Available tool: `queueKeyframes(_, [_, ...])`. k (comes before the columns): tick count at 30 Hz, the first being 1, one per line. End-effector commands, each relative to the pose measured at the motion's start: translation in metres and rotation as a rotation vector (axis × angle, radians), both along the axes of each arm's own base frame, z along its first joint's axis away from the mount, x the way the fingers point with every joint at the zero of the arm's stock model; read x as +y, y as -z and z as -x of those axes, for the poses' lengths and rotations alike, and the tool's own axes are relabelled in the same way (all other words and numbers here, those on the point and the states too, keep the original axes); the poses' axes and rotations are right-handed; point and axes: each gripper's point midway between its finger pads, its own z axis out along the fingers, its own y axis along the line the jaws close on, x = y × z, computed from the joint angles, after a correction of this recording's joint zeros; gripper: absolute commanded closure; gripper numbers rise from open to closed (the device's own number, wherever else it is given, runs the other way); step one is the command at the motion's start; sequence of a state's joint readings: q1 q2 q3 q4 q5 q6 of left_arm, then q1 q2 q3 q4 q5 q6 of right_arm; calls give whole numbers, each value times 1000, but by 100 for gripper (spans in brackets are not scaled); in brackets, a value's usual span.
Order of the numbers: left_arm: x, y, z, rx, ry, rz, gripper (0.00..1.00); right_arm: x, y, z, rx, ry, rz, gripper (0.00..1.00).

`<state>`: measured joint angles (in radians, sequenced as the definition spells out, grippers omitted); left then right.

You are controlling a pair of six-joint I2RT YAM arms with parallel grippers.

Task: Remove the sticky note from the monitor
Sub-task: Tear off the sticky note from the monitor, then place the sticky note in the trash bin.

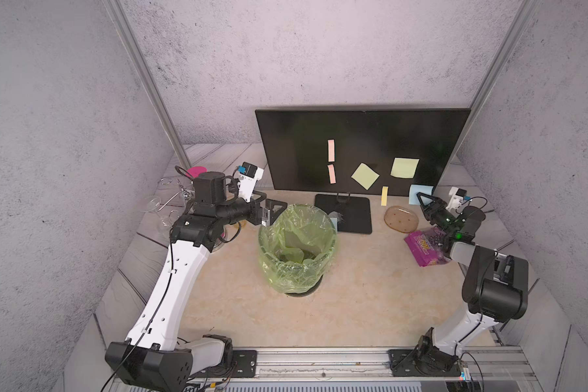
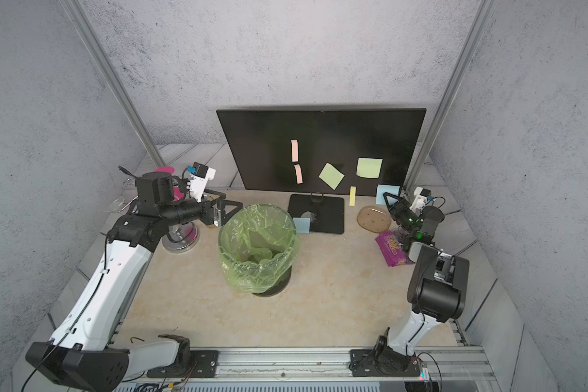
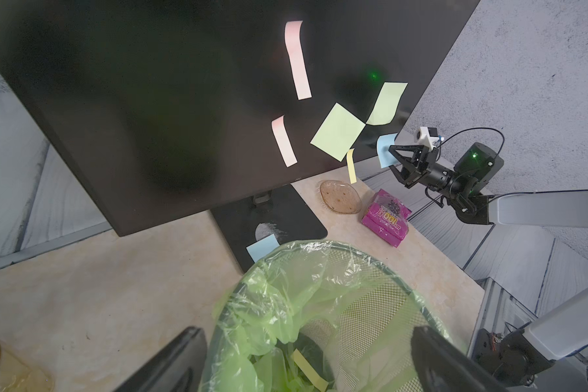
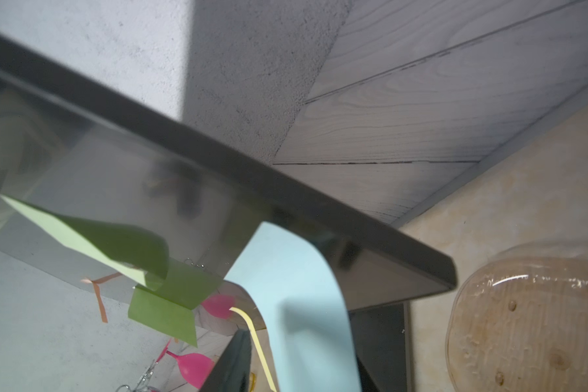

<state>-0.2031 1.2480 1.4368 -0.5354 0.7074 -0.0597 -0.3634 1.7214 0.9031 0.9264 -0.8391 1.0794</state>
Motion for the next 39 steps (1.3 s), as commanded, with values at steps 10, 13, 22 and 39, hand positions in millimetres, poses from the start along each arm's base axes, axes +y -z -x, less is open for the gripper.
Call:
queueKeyframes(10, [0, -1, 5, 1, 14, 6, 0, 14, -34, 28, -87, -35, 52, 100])
queueKeyframes(13, [1, -2, 6, 0, 12, 6, 0, 21, -45, 37, -99, -50, 84, 100])
queueKeyframes(22, [2, -2, 5, 4, 0, 6, 0, 58, -86, 75, -144, -107, 250, 100])
queueKeyframes(39, [27, -19, 8, -62, -162, -23, 0, 285, -155, 172, -415, -638, 625, 100])
